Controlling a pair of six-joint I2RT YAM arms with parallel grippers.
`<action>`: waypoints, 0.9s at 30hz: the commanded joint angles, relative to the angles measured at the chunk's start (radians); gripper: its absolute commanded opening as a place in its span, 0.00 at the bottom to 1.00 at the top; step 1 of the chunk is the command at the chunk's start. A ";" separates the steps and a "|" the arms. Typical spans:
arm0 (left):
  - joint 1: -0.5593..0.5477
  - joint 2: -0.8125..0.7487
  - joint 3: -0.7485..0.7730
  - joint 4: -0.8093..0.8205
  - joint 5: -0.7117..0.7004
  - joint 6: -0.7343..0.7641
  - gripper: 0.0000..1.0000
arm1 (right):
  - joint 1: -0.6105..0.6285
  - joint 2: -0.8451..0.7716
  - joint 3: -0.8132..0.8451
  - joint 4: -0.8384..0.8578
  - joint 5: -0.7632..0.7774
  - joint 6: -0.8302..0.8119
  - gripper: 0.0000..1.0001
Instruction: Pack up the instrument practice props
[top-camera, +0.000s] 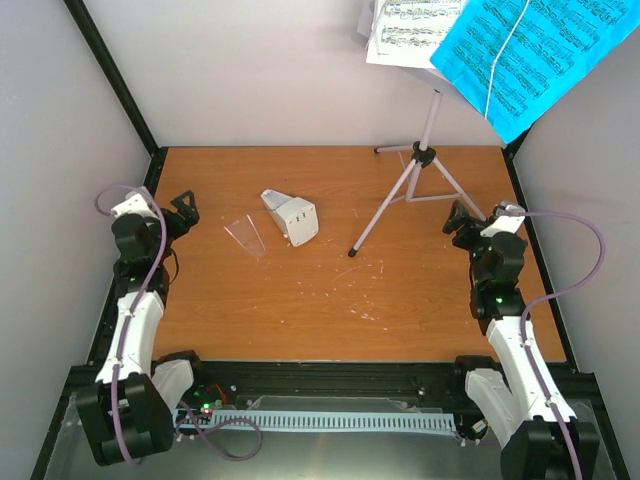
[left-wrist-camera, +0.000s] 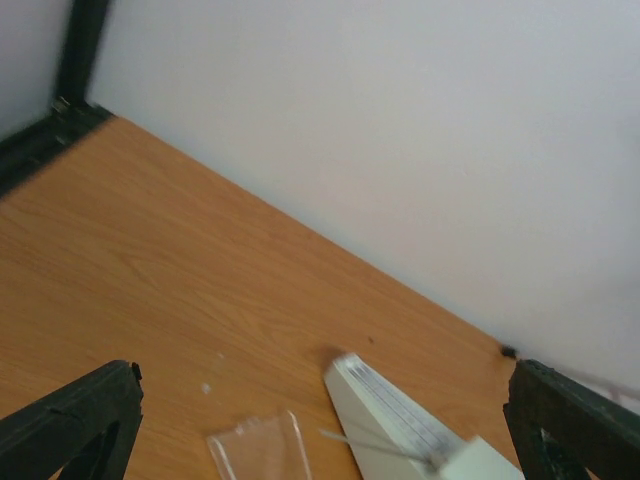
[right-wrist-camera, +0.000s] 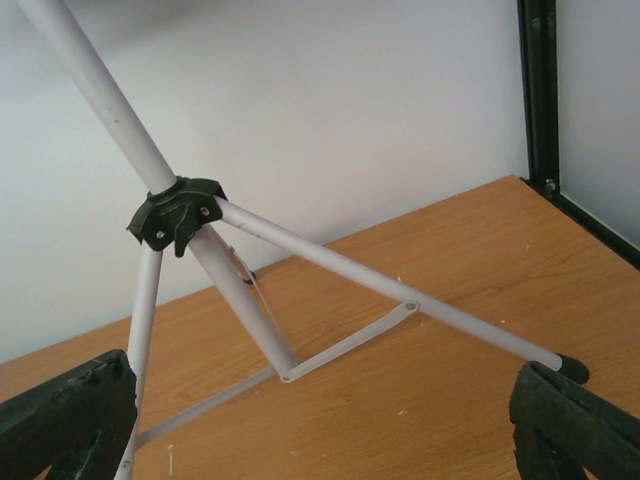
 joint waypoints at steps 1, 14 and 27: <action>-0.014 0.081 0.065 -0.083 0.235 -0.050 1.00 | -0.001 -0.001 0.024 -0.027 -0.058 0.026 1.00; -0.388 0.593 0.447 -0.144 0.314 0.038 0.99 | 0.001 0.058 0.078 -0.123 -0.221 0.030 1.00; -0.467 0.856 0.674 -0.307 0.355 0.345 0.97 | 0.000 0.078 0.059 -0.135 -0.266 -0.017 1.00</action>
